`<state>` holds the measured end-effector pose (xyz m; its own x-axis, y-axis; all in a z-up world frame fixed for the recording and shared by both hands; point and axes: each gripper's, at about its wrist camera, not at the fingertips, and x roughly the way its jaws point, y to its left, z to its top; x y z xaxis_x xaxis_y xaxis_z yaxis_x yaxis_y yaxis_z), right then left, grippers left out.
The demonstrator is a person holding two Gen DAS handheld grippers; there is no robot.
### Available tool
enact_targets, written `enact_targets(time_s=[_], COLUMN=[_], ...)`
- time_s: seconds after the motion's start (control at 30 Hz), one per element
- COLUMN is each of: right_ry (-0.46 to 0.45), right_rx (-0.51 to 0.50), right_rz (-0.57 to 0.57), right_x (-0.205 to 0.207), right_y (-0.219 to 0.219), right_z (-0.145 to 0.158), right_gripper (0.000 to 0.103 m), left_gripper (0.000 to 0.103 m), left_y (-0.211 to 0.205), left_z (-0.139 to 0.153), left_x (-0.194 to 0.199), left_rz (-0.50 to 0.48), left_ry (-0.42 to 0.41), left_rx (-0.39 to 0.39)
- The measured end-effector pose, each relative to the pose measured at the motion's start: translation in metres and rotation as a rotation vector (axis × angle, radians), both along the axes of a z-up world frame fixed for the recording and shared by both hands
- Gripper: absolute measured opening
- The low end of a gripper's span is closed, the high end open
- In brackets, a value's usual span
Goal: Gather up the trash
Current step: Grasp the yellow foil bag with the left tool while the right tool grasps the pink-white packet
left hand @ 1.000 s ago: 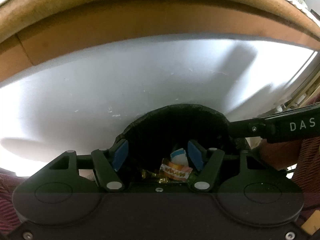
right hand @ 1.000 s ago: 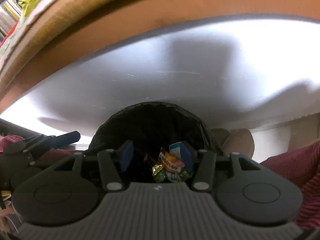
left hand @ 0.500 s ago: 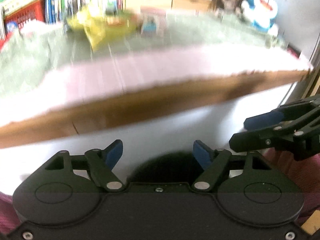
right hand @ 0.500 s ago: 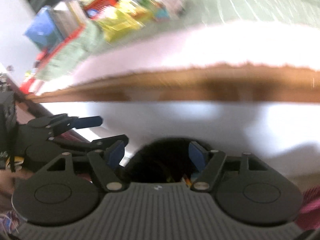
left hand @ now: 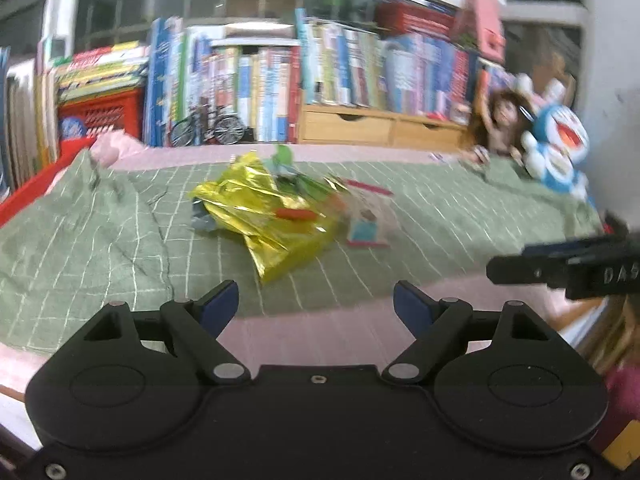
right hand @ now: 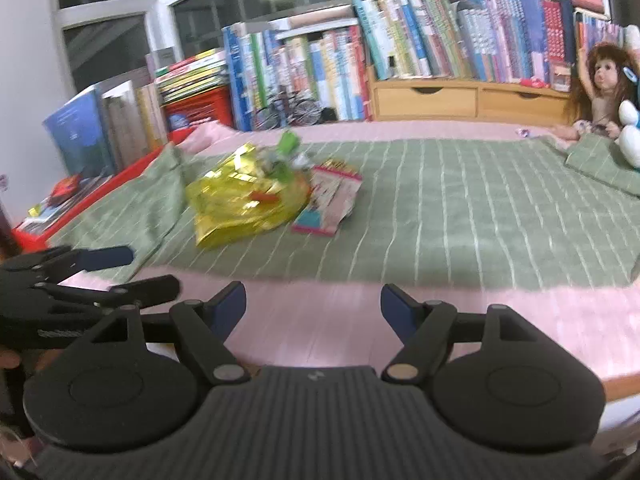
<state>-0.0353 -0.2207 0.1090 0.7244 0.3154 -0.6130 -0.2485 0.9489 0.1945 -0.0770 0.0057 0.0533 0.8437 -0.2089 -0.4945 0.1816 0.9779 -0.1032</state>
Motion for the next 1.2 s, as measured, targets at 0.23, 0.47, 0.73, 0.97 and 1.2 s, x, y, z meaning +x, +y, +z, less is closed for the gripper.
enact_targets(time_s=[0.23,0.47,0.73,0.97,1.2], right_ry=[0.105,0.184,0.215,0.187,0.137], right_rx=[0.032,0.119,0.113,0.075,0.045], right_rz=[-0.059,-0.122,-0.146,-0.124,-0.124], right_x=[0.056,0.106,0.144,0.152,0.139], right_y=[0.003,0.0,0.021,0.034,0.029], right_z=[-0.013,-0.028,-0.048,-0.054,-0.045], right_gripper=[0.081,0.076,0.075,0.05,0.029], left_gripper=[0.067,0.055,0.055,0.021,0.019], left_y=[0.022,0.044,0.047,0.028,0.001], left_z=[0.002,-0.026,-0.047,-0.041,-0.023], left_x=[0.046,0.093,0.123,0.121,0.1], left_rz=[0.068,0.179,0.251,0.23,0.171], left_ry=[-0.014,0.101,0.1,-0.02,-0.152], left_rx=[-0.048,-0.257,-0.322,-0.245,-0.041])
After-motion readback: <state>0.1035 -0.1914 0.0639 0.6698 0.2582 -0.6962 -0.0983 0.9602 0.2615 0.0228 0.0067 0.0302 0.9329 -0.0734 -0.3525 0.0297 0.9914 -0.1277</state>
